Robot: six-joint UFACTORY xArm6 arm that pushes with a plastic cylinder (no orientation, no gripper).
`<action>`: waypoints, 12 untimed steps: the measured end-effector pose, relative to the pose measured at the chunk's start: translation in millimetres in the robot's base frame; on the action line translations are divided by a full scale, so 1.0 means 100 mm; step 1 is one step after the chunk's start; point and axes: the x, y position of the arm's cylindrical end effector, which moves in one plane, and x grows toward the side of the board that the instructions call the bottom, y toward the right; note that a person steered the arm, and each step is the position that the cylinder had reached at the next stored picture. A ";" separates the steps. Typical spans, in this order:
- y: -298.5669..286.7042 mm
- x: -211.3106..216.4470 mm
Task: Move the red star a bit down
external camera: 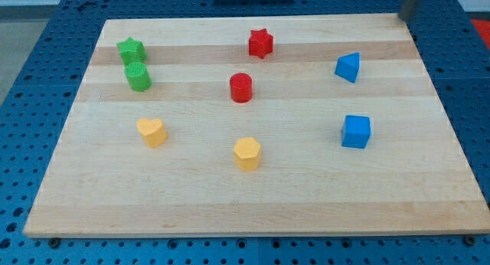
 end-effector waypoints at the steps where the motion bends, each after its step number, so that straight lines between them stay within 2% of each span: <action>1: -0.49 0.00; 3: -1.36 -0.01; 6: -2.28 0.13; 8: -2.30 0.23; 10: -2.72 0.31; 12: -2.71 0.44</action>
